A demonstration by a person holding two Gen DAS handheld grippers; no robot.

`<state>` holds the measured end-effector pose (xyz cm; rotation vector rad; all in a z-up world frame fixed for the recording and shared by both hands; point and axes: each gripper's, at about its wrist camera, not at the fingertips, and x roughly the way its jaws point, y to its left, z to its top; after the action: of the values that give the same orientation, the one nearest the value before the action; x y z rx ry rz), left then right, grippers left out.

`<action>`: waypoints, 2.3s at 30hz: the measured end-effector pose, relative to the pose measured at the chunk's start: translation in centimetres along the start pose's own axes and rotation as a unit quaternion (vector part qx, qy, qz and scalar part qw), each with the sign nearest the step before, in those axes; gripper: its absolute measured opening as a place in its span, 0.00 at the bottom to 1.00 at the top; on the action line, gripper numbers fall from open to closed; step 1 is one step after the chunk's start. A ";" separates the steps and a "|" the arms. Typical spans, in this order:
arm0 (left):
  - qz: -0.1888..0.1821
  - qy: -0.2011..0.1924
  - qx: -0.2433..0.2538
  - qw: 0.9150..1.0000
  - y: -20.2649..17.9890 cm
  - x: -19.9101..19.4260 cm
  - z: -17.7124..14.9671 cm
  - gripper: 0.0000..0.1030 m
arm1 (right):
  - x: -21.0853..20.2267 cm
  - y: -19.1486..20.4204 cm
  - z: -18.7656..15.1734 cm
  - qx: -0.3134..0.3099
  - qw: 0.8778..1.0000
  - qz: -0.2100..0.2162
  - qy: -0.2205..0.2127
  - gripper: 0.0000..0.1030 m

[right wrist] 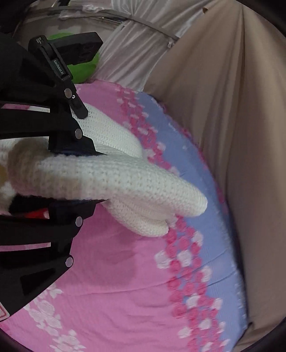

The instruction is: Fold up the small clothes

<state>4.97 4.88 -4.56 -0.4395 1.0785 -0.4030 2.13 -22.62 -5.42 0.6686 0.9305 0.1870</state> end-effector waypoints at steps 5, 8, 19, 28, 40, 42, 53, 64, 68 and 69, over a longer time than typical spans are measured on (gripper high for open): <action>0.066 0.049 0.015 0.997 1.8 4.0 -1.9 0.48 | 5.2 -7.6 -1.8 0.087 0.989 -0.077 0.086 0.42; 0.076 0.015 0.038 0.996 0.7 0.5 -2.8 0.49 | 0.3 -6.0 -2.0 0.086 0.994 -0.053 0.028 0.45; 0.131 0.064 0.089 0.985 -0.3 1.0 -9.2 0.55 | 0.0 -2.8 -10.2 0.024 0.993 -0.052 0.103 0.09; 0.186 0.077 0.095 0.975 1.7 3.3 -9.6 0.60 | 0.8 -8.7 -12.0 0.076 0.991 -0.067 0.084 0.10; 0.139 -0.020 0.120 0.983 -4.0 -3.5 -6.6 0.66 | -7.0 -3.2 -9.0 0.018 0.998 -0.058 0.024 0.07; 0.149 -0.018 0.132 0.980 -4.7 -1.9 -5.6 0.67 | -5.5 -1.8 -8.0 -0.007 0.998 -0.059 0.024 0.04; 0.189 0.069 0.095 0.975 0.8 5.5 -5.0 0.71 | 0.5 -1.2 -7.0 -0.075 0.976 -0.187 0.077 0.00; 0.198 0.018 0.144 0.969 -2.6 2.2 -5.3 0.67 | -1.1 -0.4 -7.4 -0.067 0.979 -0.181 0.071 0.00; 0.196 -0.003 0.151 0.969 -4.0 2.2 -3.3 0.67 | -0.6 0.4 -5.7 -0.074 0.980 -0.178 0.055 0.00; 0.197 -0.003 0.152 0.969 -4.1 2.5 -2.9 0.67 | -0.2 0.5 -5.2 -0.077 0.979 -0.180 0.053 0.00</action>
<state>2.94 -0.26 -5.43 0.0490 1.0485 -0.2077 -2.01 -19.99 -7.14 0.3408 1.1111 -0.0279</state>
